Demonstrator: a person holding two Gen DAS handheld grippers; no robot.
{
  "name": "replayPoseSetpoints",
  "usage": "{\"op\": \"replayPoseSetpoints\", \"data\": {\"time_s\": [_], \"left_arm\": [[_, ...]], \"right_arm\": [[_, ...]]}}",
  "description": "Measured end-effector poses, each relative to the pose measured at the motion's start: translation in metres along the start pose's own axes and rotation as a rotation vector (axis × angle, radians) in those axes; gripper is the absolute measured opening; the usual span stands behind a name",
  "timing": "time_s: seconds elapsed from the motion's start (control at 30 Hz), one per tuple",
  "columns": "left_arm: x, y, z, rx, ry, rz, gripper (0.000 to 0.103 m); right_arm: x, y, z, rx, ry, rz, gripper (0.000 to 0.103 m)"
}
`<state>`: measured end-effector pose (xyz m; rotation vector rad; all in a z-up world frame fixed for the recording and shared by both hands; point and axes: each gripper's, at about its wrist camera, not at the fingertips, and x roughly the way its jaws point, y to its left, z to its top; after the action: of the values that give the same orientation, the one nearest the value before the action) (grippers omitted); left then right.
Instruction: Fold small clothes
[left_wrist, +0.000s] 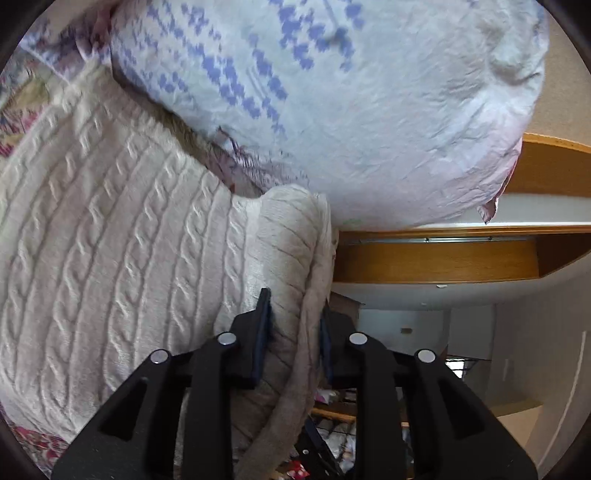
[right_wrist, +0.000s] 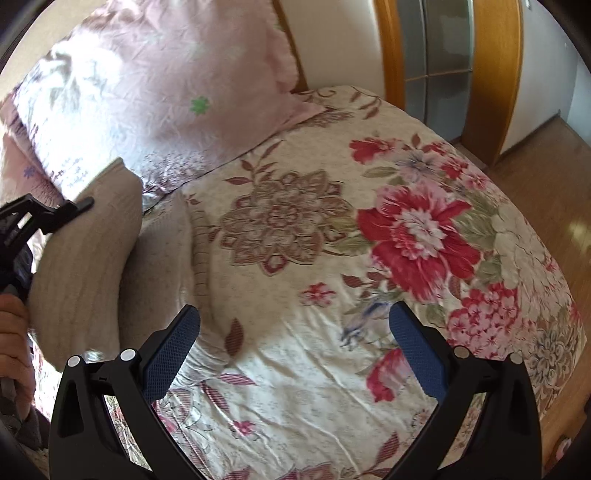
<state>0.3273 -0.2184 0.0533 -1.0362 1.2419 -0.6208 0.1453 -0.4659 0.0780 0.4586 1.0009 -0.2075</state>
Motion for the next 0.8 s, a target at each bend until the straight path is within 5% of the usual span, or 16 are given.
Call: {"op": "replayPoseSetpoints", "data": {"time_s": [0.07,0.17,0.3,0.5,0.7,0.8], "left_arm": [[0.011,-0.003,-0.002,-0.016,0.08,-0.138,0.025],[-0.008,-0.026,0.0,0.103,0.042,-0.178,0.032],[-0.058,-0.044,0.004,0.319,-0.103,0.067,0.064],[-0.106,-0.027,-0.012,0.548,-0.252,0.447,0.079],[-0.123,0.021,-0.023,0.511,-0.229,0.518,0.08],[-0.113,0.032,-0.035,0.538,-0.198,0.547,0.08]], "right_arm": [[0.001,-0.007,0.005,0.021,0.005,0.022,0.102],[-0.002,-0.017,0.016,0.071,-0.003,0.12,0.102],[-0.004,-0.013,0.036,0.113,-0.011,0.355,0.102],[0.041,0.03,0.054,0.053,0.191,0.504,0.065],[0.084,0.06,0.058,0.041,0.293,0.446,0.056],[0.101,0.073,0.057,-0.011,0.343,0.421,0.021]]}}
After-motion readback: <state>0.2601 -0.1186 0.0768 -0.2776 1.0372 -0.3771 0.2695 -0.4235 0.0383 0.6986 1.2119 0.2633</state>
